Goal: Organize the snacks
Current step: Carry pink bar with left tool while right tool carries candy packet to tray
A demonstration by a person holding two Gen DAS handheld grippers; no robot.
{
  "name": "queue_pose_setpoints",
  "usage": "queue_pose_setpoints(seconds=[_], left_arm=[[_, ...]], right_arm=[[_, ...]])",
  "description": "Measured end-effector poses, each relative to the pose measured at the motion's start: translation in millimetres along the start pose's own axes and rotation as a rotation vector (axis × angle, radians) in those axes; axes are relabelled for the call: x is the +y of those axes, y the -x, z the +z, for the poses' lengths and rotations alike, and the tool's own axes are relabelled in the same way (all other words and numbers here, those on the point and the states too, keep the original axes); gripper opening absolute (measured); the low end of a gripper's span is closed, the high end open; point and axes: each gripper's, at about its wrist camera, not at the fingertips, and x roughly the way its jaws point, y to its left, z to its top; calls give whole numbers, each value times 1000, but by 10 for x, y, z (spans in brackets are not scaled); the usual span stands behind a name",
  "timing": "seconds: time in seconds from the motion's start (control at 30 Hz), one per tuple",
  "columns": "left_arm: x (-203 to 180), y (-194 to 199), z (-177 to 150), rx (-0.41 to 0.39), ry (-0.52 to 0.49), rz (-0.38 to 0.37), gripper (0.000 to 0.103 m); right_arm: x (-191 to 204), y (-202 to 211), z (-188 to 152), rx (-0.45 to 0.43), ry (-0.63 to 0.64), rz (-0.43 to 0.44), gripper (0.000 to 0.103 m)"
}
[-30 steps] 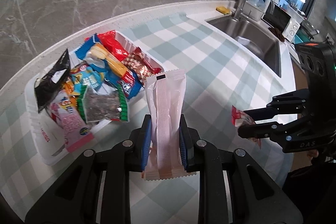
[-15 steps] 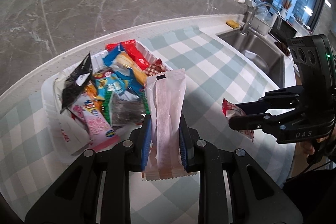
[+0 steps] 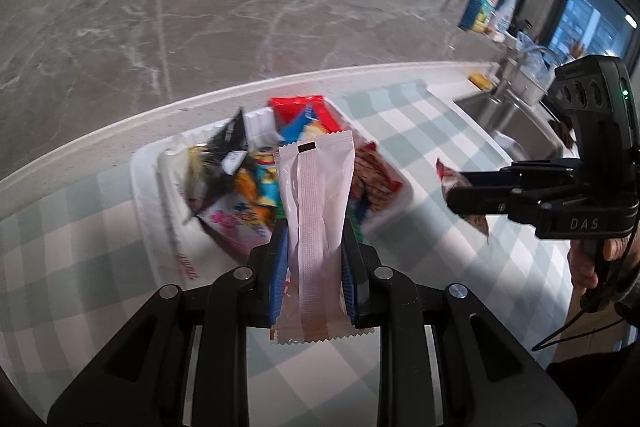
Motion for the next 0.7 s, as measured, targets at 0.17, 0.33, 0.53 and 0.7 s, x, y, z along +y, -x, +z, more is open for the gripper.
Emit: queue_pose_setpoints(seconds=[0.17,0.33,0.53,0.7], left_arm=[[215,-29,71,-3,34,27,21],[381,-97,179,-12,69,40,21],[450,-217,316,-16,95,44,21],[438,-354,391,-11,106,43,21]], right_arm=[[79,-97,272,-15,32,4,33],[168,-251,508,-7,66,6,33],[221,-473,754,-3,110,-2,33],[207,-646,979,1,141,-18,33]])
